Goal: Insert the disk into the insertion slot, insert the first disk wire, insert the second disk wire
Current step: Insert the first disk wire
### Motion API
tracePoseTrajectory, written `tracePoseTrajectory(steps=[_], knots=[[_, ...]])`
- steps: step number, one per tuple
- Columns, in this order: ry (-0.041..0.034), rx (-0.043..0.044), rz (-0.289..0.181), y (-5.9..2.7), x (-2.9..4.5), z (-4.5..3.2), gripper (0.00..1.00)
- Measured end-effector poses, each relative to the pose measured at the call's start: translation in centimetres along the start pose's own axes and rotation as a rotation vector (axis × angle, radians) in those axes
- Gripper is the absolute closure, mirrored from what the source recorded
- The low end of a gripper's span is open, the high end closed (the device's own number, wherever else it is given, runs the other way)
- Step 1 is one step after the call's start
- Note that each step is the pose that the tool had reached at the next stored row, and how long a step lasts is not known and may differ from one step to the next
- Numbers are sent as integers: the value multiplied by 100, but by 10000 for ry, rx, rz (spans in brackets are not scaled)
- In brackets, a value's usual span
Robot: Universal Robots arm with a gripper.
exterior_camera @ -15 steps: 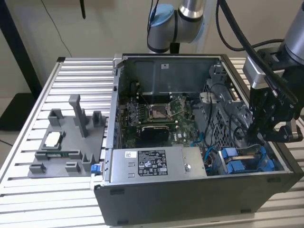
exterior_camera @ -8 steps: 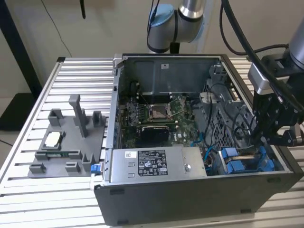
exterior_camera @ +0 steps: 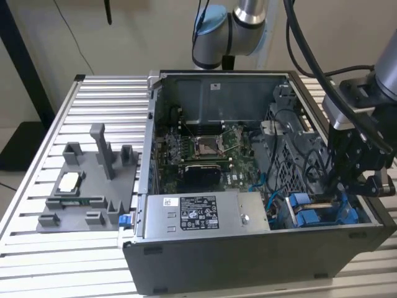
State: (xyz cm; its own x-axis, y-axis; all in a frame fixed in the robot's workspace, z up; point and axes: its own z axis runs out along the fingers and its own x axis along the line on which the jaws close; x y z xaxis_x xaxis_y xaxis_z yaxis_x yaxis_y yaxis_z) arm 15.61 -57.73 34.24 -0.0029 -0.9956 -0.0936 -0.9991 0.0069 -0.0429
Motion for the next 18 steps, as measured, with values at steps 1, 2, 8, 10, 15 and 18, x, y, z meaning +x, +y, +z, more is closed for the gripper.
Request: tracePoseTrajectory(steps=[1,2,8,10,15,18], knots=[[-1,-1,0,-2,4,6,81],[-1,-1,0,-3,5,10,81],[-1,-1,0,-4,9,34,81],[-1,0,8,-4,9,39,81],[0,3,40,-3,13,82,81],[3,5,62,-3,14,91,81]])
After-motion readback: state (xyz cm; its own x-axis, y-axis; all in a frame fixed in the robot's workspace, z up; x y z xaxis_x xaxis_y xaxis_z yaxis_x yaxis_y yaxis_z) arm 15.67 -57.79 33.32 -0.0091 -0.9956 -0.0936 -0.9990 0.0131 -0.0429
